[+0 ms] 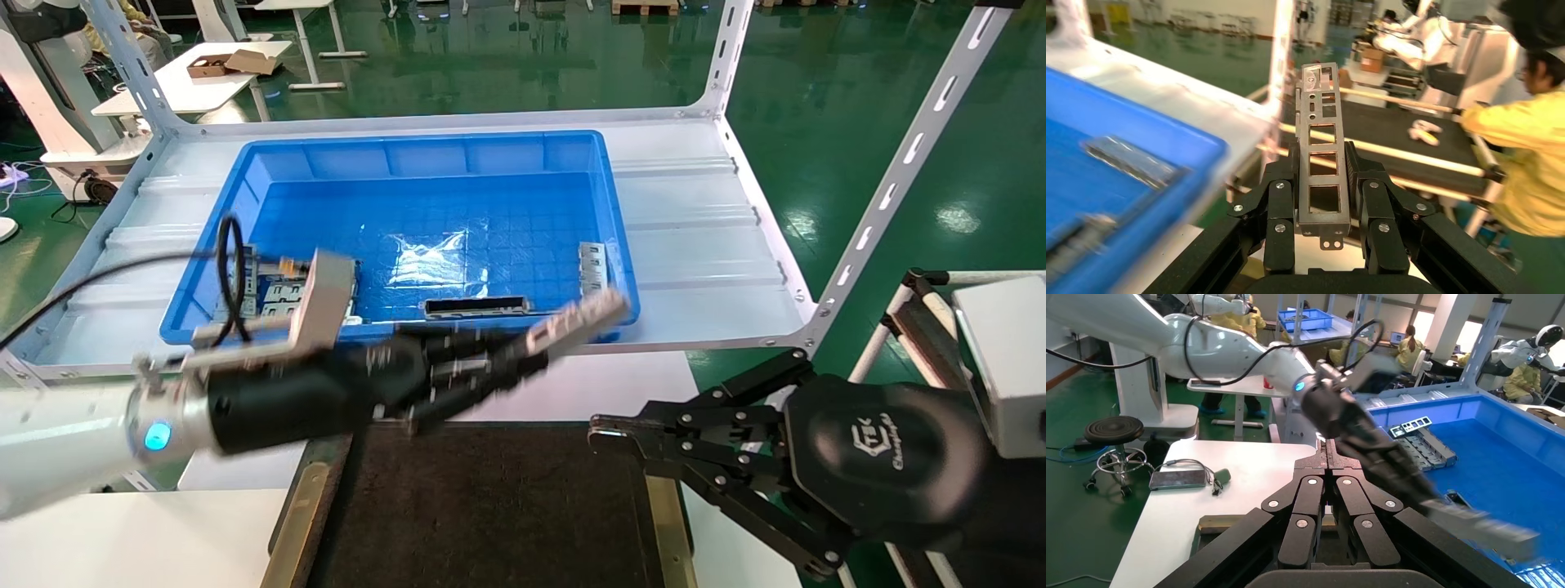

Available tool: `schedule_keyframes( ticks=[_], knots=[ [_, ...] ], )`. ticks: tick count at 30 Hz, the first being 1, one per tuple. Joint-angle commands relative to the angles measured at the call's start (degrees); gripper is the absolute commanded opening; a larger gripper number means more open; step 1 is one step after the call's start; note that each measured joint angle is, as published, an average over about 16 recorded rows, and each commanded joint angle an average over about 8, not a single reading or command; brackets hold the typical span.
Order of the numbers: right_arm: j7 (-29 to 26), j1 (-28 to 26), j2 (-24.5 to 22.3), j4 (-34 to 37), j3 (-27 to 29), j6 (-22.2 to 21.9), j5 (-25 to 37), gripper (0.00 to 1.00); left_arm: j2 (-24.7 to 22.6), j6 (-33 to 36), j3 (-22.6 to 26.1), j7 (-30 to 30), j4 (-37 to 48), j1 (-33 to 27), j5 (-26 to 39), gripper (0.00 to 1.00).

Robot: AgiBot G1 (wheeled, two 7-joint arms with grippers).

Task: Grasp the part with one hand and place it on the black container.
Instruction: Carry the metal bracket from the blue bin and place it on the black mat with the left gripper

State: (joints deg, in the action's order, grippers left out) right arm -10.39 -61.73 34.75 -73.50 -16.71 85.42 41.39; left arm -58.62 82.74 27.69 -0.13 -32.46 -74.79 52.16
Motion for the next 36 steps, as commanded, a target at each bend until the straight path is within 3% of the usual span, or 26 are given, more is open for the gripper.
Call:
schedule_keyframes(
  ticks=[1,10,19,27,31,36],
  knots=[
    [0.00,0.00,0.00,0.00,-0.01,0.00,0.00,0.00,1.30,1.45,-0.04,-1.41,-3.38,2.44,-0.70,0.00],
    [0.02,-0.01,-0.02,0.00,-0.04,-0.02,-0.03,0.00,5.72,-6.98,-0.03,-6.99,-17.90,15.91,-0.73,0.00],
    [0.03,-0.02,-0.03,0.00,-0.07,-0.03,-0.05,0.00,8.05,-25.15,-1.18,-10.63,-29.70,29.85,1.20,0.00],
    [0.05,-0.02,-0.04,0.00,-0.10,-0.04,-0.07,0.00,3.82,-48.96,-0.80,-14.69,-35.52,38.06,6.22,0.00],
    [0.06,-0.02,-0.05,0.00,-0.11,-0.05,-0.08,0.00,0.75,-59.22,1.82,-18.55,-36.25,39.12,9.78,0.00],
    [0.06,-0.03,-0.05,0.00,-0.13,-0.06,-0.09,0.00,-2.76,-67.22,6.20,-23.56,-34.68,38.15,13.08,0.00]
  ],
)
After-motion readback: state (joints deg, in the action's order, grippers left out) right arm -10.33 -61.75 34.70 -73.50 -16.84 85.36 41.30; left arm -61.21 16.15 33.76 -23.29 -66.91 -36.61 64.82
